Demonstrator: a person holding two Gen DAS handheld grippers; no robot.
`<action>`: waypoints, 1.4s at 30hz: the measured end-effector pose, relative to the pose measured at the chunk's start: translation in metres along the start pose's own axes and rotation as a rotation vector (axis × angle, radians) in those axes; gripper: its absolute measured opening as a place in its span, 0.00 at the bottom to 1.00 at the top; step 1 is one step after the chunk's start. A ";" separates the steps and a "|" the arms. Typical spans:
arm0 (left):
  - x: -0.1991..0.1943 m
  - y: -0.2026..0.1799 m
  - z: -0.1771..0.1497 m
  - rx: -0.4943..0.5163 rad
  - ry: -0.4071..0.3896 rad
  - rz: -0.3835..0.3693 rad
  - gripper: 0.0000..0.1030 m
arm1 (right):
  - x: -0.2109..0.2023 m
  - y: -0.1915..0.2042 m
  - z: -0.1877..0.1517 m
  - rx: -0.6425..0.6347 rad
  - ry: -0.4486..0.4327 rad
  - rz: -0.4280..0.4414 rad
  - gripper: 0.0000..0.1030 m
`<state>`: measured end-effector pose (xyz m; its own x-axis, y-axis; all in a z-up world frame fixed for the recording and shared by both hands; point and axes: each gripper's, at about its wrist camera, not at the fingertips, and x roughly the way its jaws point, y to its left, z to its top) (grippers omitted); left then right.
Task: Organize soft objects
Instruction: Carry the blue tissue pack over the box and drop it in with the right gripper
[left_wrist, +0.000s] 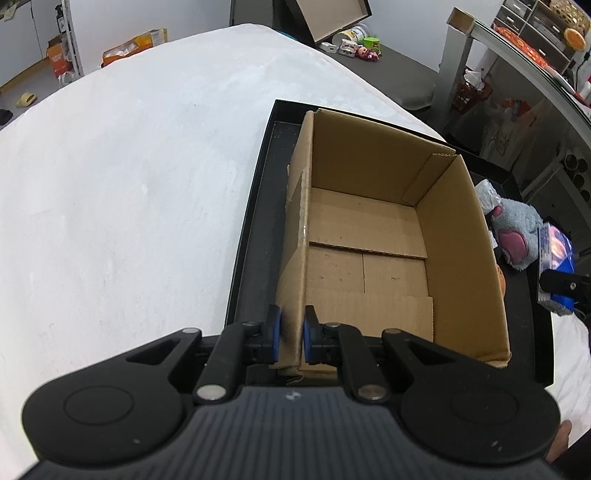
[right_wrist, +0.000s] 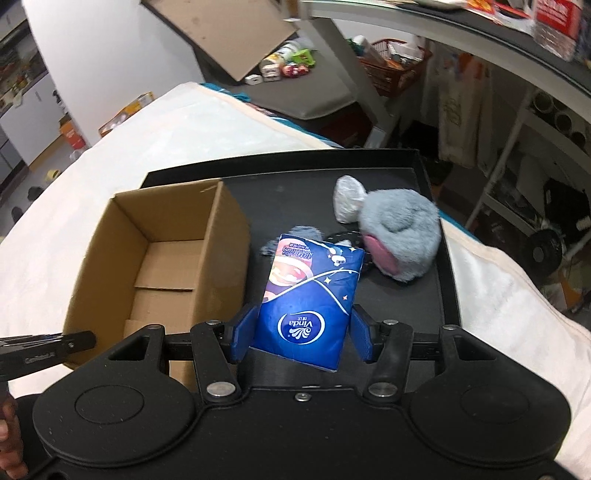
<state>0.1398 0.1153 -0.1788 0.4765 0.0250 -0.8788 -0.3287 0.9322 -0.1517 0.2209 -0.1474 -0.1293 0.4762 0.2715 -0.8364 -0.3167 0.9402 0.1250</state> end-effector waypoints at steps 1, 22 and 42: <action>0.000 -0.001 -0.001 0.004 -0.001 0.001 0.10 | 0.000 0.003 0.001 -0.010 0.001 0.001 0.52; 0.003 0.006 -0.003 0.000 -0.005 -0.021 0.12 | -0.004 0.092 0.025 -0.239 -0.023 0.037 0.52; 0.010 -0.003 -0.005 0.056 0.014 0.009 0.12 | -0.002 0.144 0.037 -0.429 -0.074 0.114 0.48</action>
<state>0.1415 0.1112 -0.1892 0.4623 0.0284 -0.8862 -0.2865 0.9507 -0.1190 0.2046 -0.0047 -0.0895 0.4714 0.3969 -0.7876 -0.6746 0.7375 -0.0322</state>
